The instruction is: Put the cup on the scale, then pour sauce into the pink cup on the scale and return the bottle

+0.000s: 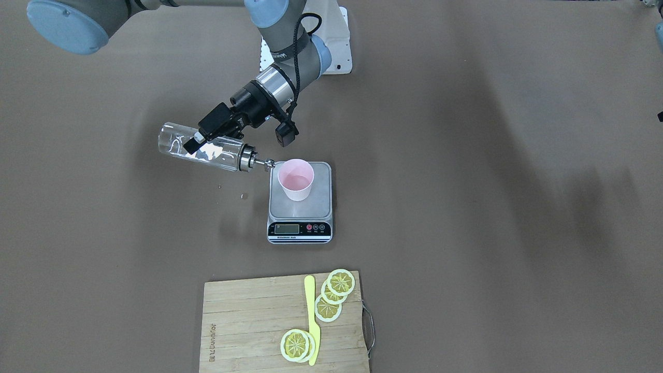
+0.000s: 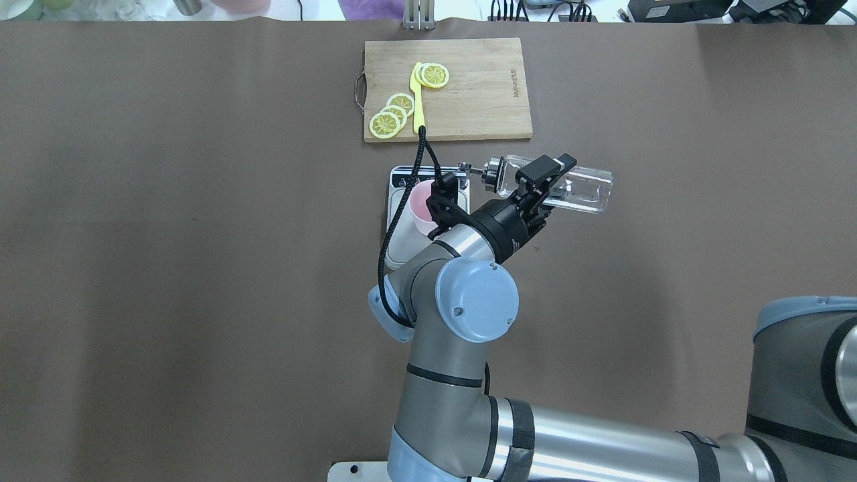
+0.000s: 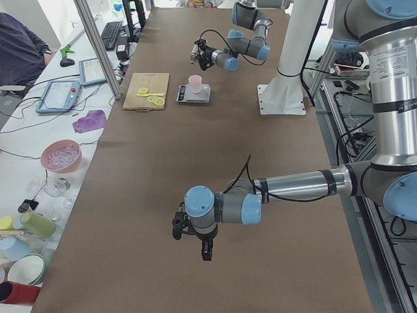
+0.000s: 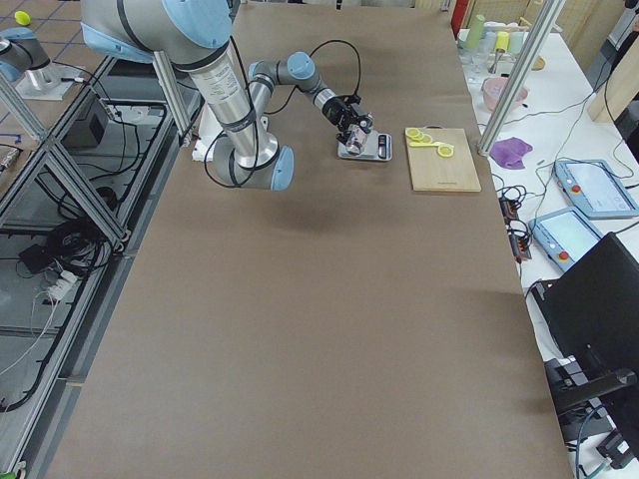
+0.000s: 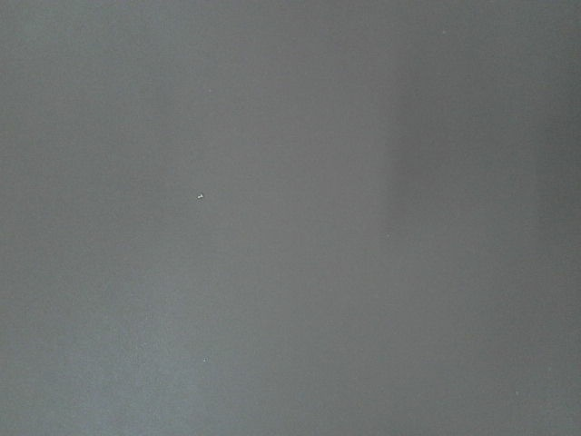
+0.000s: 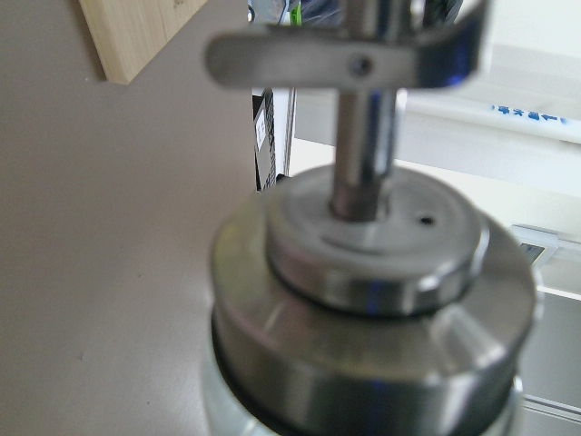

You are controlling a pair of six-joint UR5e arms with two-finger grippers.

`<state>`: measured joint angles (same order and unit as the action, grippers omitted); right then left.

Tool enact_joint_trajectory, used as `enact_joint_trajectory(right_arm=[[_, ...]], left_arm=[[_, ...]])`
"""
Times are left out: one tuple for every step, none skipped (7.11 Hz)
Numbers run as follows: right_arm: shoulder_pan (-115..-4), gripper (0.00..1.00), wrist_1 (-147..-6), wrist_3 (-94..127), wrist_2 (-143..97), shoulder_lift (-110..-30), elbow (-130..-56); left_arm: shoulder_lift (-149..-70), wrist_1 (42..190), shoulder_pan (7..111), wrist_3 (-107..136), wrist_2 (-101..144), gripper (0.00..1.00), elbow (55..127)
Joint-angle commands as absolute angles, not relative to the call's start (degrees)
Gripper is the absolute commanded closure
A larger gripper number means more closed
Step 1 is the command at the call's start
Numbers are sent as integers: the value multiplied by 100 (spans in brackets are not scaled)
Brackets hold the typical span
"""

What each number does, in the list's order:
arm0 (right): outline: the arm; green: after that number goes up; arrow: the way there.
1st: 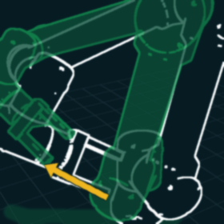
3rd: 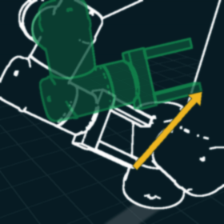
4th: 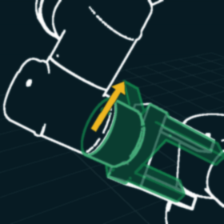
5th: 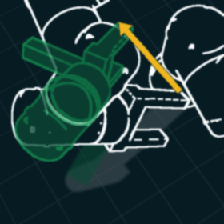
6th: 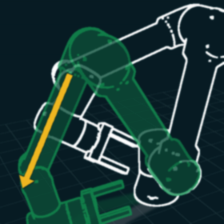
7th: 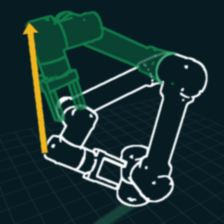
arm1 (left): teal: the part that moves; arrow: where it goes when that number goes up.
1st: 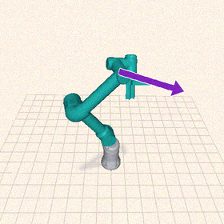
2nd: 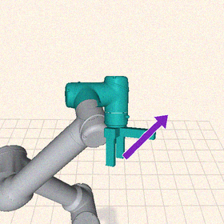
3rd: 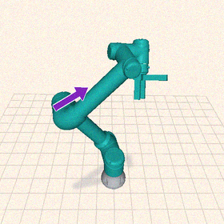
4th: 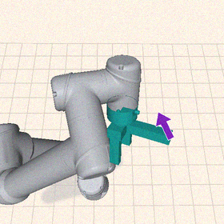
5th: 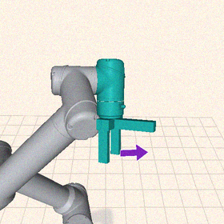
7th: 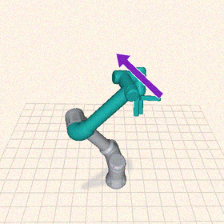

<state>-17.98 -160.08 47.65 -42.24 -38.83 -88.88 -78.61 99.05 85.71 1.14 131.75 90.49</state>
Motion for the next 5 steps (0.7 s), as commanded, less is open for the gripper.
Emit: enact_joint_trajectory(right_arm=[[-1802,100,-16250,4842,-4236,-3841,-8868],[-1793,100,-16286,4869,-4271,-3702,-8738],[-1793,100,-16347,5026,-4315,-3439,-8362],[-1793,100,-16426,5158,-4350,-3323,-8158],[-1776,100,-16453,5185,-4368,-3305,-8148]], left_arm=[[-7857,9905,8569,114,13175,2,9044],[-7857,9905,8569,114,13175,2,9018],[-7857,9914,8569,114,13175,2,9000],[-7857,9914,8569,114,13175,2,9000],[-7866,9914,8569,114,13175,2,9000]])
